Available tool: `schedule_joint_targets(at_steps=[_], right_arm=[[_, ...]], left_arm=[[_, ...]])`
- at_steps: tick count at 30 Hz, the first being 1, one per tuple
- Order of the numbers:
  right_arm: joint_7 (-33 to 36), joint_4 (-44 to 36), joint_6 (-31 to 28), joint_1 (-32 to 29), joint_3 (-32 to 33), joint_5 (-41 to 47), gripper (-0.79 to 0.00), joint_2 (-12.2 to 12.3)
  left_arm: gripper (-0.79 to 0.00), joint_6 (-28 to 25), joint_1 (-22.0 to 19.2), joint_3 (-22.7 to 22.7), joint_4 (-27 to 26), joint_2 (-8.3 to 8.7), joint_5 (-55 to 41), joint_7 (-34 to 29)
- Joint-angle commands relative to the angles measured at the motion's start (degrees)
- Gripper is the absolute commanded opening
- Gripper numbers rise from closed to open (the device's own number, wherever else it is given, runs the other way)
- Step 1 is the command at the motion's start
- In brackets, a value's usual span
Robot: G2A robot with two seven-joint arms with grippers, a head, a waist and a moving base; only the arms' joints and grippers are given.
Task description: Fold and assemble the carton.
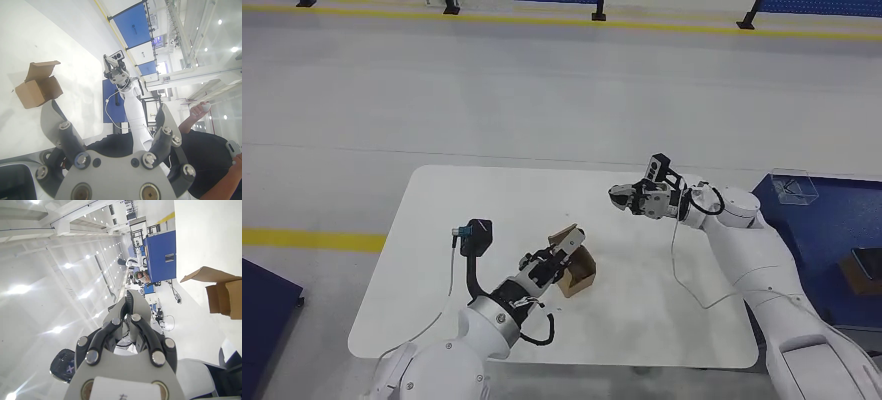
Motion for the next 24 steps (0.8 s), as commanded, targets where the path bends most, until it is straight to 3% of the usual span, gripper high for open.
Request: schedule_joint_targets(at_steps=[1,5,10,13,14,15,21,24], right_arm=[[-5.0,-2.0,-1.0,-0.8,0.0,-4.3,-0.785,0.4],[-7.3,-6.6,-2.7,-2.8,0.4,-13.0,-0.785,1.8],[-5.4,-10.6,-4.9,-4.9,0.9,-22.5,-0.785,3.6],[-3.7,-11.7,-5.6,-5.7,1.8,-25.3,-0.634,4.4],[-3.6,-12.0,-5.7,-6.0,2.0,-25.6,-0.533,4.6],[-3.2,-12.3,-5.6,-6.2,2.2,-25.8,-0.505,4.7],[-3.4,-12.3,-3.1,-5.9,-0.6,-28.7,-0.508,4.2],[-5.5,-10.1,-1.5,-4.5,-2.9,-29.8,-0.517,3.3]], left_arm=[[0.0,-1.2,-0.1,-0.6,1.8,0.06,-1.2,-1.5],[0.0,-1.1,-0.4,0.1,6.2,0.46,0.9,-4.4],[0.0,0.5,-0.4,1.0,10.5,0.76,2.4,-7.2],[0.0,2.1,-0.4,1.5,11.8,0.9,3.1,-8.2],[0.0,3.1,-0.3,1.7,12.3,0.96,3.7,-8.4],[0.0,4.2,-0.4,1.9,12.9,1.0,4.0,-8.9],[0.0,9.2,-4.0,6.0,19.2,0.4,8.8,-6.2],[0.0,8.2,-7.4,6.6,24.4,-0.52,4.4,-7.5]])
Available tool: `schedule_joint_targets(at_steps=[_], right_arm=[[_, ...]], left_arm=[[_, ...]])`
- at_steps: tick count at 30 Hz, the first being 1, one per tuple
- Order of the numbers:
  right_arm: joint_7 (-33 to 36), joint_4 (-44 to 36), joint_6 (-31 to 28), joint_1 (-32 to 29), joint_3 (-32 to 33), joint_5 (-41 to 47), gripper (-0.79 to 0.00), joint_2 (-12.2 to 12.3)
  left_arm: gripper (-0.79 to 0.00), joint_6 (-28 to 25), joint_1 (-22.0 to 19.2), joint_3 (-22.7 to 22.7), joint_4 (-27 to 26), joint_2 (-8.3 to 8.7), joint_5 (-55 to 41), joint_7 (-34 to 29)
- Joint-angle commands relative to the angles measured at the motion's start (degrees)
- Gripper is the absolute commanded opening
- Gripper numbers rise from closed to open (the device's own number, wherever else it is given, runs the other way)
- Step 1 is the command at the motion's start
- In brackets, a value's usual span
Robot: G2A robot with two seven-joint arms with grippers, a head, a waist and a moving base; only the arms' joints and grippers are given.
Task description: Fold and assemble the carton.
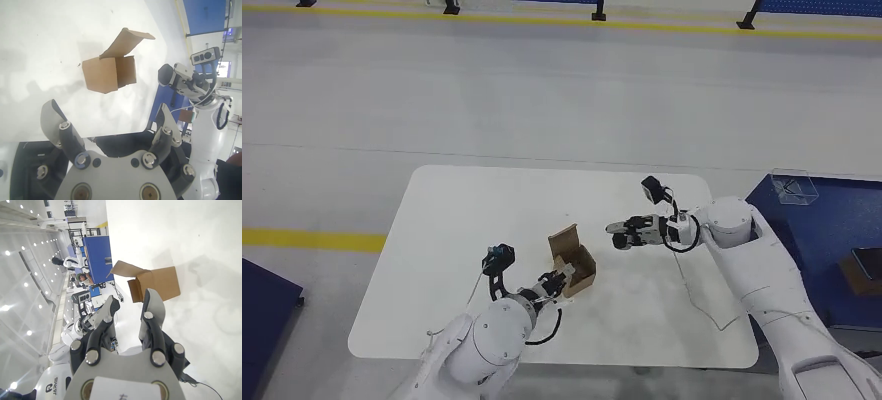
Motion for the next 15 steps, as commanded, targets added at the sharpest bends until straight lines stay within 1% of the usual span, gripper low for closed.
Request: schedule_joint_targets(at_steps=[1,3,5,8,15], right_arm=[[-1.7,1.6,0.4,0.9,-1.6,-1.0,-0.52,-0.6],[-1.9,2.8,0.1,1.6,-3.0,-1.2,-0.52,-1.2],[-1.5,3.6,-0.7,2.2,-4.4,-2.2,-0.545,-1.7],[-0.9,4.6,-1.4,2.9,-5.7,-3.1,-0.539,-2.2],[-0.3,5.9,-2.4,3.6,-7.0,-3.6,-0.496,-2.9]], left_arm=[[0.0,0.0,-2.8,0.3,4.6,-0.49,-0.9,1.3],[0.0,1.1,-4.8,1.4,7.6,-0.97,-0.6,2.0],[0.0,2.1,-6.1,1.3,9.6,-1.4,-2.2,1.7],[0.0,3.7,-7.6,2.5,12.8,-1.75,-0.2,3.6],[0.0,4.2,-9.2,4.1,16.4,-2.32,-0.4,2.4]])
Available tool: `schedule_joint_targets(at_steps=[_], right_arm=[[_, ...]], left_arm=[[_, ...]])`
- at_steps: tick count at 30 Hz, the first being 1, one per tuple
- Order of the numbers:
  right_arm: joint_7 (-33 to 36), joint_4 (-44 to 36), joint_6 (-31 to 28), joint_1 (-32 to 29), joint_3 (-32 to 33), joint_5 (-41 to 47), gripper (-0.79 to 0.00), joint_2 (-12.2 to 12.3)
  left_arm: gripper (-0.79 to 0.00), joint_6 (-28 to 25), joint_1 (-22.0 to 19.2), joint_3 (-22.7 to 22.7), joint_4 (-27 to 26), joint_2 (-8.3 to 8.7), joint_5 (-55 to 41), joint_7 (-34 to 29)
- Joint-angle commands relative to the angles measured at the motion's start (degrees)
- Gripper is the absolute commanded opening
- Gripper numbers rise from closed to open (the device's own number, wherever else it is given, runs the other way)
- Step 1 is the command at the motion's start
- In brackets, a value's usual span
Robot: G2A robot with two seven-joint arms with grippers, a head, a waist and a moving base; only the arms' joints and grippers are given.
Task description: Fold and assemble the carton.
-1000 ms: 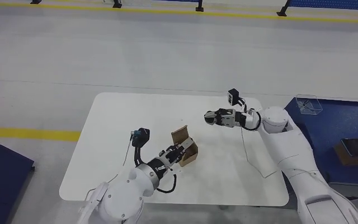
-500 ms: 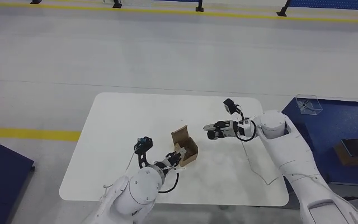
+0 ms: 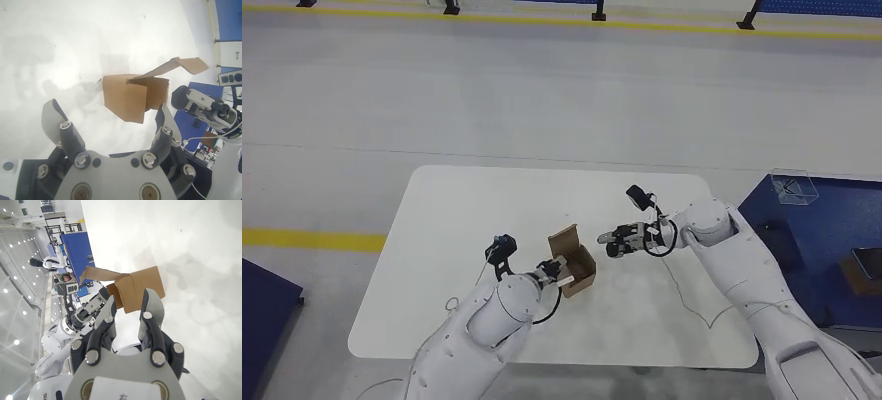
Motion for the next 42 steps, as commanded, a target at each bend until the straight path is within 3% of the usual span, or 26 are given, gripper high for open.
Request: schedule_joint_targets(at_steps=[1,19,33,42], right_arm=[[-0.1,0.0,-0.1,0.0,-0.4,-0.1,-0.48,-0.2],[0.6,1.3,-0.3,0.7,-4.0,-1.2,-0.48,-2.2],[0.2,-0.1,-0.2,0.7,-5.6,-2.4,-0.483,-3.4],[0.8,0.0,-1.2,0.5,-1.3,-3.3,-0.471,-1.5]], left_arm=[[0.0,0.1,-0.4,0.6,1.0,-0.08,0.4,-0.5],[0.0,0.1,-5.7,4.5,11.3,-2.4,1.0,0.4],[0.0,0.1,-5.2,5.6,11.3,-3.25,2.5,-1.2],[0.0,0.1,-4.8,5.0,11.7,-3.81,3.0,-1.2]])
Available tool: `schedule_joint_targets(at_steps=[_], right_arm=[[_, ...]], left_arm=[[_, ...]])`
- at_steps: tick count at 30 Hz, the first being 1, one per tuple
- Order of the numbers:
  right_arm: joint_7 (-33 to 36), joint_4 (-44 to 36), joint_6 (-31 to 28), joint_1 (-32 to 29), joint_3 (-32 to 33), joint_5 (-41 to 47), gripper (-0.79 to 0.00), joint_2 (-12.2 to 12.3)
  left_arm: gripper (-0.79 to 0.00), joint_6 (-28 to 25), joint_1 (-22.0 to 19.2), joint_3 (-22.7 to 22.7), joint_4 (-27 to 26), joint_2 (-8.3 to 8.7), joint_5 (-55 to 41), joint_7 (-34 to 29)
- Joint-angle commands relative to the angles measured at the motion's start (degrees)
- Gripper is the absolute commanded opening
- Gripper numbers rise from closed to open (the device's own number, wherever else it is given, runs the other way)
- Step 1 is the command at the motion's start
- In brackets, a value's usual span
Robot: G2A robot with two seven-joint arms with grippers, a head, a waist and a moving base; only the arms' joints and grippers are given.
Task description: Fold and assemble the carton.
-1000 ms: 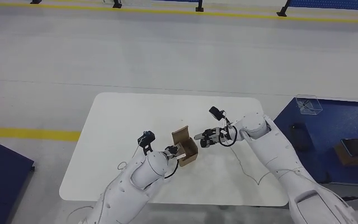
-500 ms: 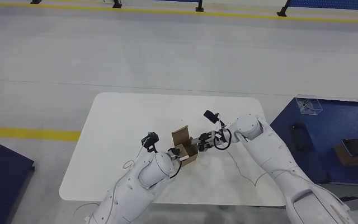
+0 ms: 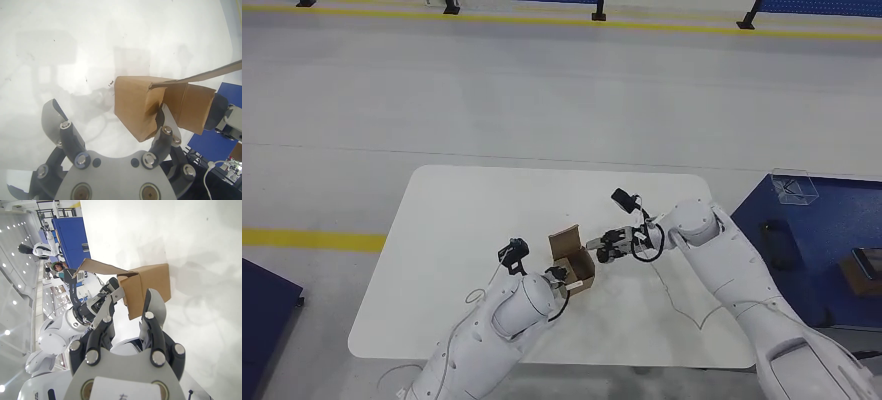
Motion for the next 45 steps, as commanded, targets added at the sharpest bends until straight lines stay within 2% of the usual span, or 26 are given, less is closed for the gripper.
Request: schedule_joint_targets(at_steps=[1,13,19,36,45], right_arm=[[-1.0,-0.3,0.7,-0.2,0.2,-2.2,-0.471,0.4],[-1.5,-3.8,3.1,-1.9,-2.0,-5.4,-0.486,-0.1],[-1.5,-4.6,4.3,-1.9,-3.2,-7.3,-0.453,-0.5],[-2.5,-2.3,7.2,-0.5,-7.4,-10.8,-0.453,-2.7],[-2.0,-1.9,6.8,-0.2,-7.2,-10.6,-0.456,-3.1]], left_arm=[[0.0,0.0,0.1,-0.1,0.0,-0.07,0.2,-0.1],[0.0,0.0,0.9,-1.1,-0.9,-0.35,0.5,-1.4],[0.0,0.0,1.1,-1.5,-0.6,-0.45,0.8,-1.7],[0.0,0.0,-0.2,-1.7,3.3,-1.4,0.5,-2.2],[0.0,0.0,0.2,-2.2,2.9,-1.64,1.0,-2.3]])
